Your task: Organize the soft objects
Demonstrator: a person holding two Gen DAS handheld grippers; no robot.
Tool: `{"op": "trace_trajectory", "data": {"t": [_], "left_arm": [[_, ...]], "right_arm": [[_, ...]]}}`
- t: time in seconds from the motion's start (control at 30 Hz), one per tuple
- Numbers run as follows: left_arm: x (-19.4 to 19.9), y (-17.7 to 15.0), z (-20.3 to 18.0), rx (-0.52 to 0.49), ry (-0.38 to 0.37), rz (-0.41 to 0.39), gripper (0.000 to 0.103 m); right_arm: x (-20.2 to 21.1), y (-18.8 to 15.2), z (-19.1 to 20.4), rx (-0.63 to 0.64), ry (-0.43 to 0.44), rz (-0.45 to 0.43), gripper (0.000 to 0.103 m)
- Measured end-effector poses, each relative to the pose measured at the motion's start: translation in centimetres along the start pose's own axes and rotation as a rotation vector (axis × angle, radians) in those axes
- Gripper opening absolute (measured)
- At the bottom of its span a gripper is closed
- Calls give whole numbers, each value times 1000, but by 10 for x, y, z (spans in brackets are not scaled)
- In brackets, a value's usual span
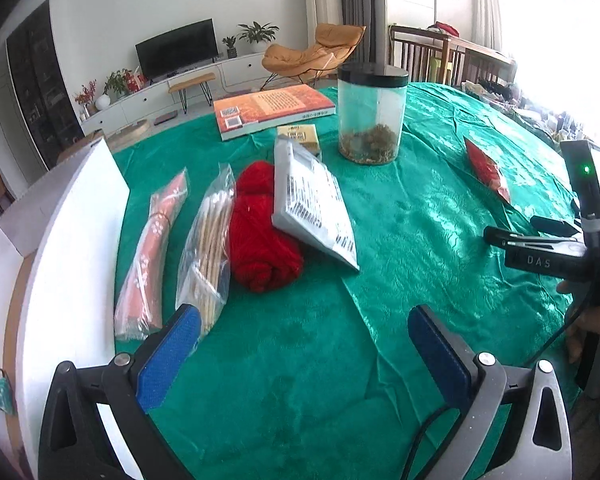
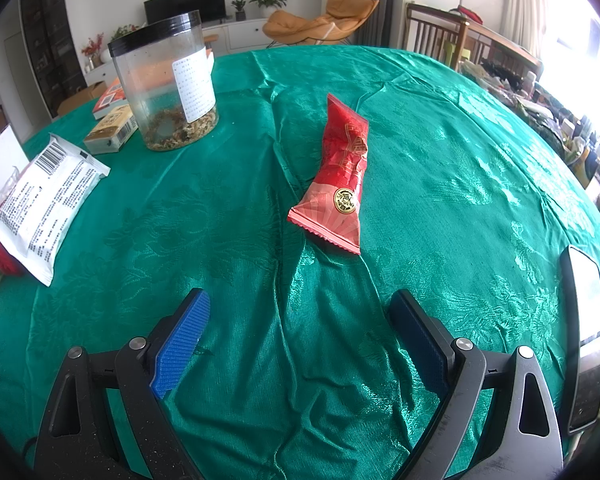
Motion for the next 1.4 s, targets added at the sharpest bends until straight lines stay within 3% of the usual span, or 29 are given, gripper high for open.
{"op": "trace_trajectory", "data": {"t": [0.13,0.2,0.37,0.43,0.5,0.53,0.63,0.67,0.73,0.83,0.9,0.93,0.97,1.03,1.13,1.17,1.3,1.4], "left_arm": [[-38,53,-6,-59,65,46,102],[-61,69,-11,-59,51,84,102],[-67,87,-34,-29,-378,12,102],[-54,91,-28,31,-486,-58,102],[-51,93,-18,66,-467,-70,102],[-53,93,-12,71,-417,-56,102],[-65,89,1,33,-151,17,102],[-70,88,2,15,-93,33,102],[-84,85,-3,-15,-65,61,102],[-79,88,-25,-55,-254,13,102],[-68,95,-34,-29,-498,-25,102],[-62,98,-32,8,-563,-44,102],[-57,102,-28,38,-576,-66,102],[-54,106,-16,71,-506,-76,103],[-67,103,-5,70,-303,17,103],[-75,100,-5,66,-267,59,103],[-103,82,-26,42,-206,214,102],[-125,72,-39,45,-121,261,102]], "right_arm": [[0,0,0,0,0,0,93],[0,0,0,0,0,0,93],[0,0,0,0,0,0,93],[0,0,0,0,0,0,93],[0,0,0,0,0,0,93],[0,0,0,0,0,0,93],[0,0,0,1,0,0,94],[0,0,0,1,0,0,94],[0,0,0,1,0,0,94],[0,0,0,1,0,0,94],[0,0,0,1,0,0,94],[0,0,0,1,1,0,94],[0,0,0,1,1,0,94],[0,0,0,1,0,0,94],[0,0,0,1,1,0,94],[0,0,0,1,0,0,94],[0,0,0,1,0,0,94],[0,0,0,0,1,0,94]]}}
Point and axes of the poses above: each gripper's, at about its wrist camera, not at the fingertips, and x roughly against the way its jaws point, z to its left, y to its top, the point moved 1 cm from there along -x, roughly the way its jaws point, and after that the axes turned 8 degrees about -x, right-handed, at the moved point
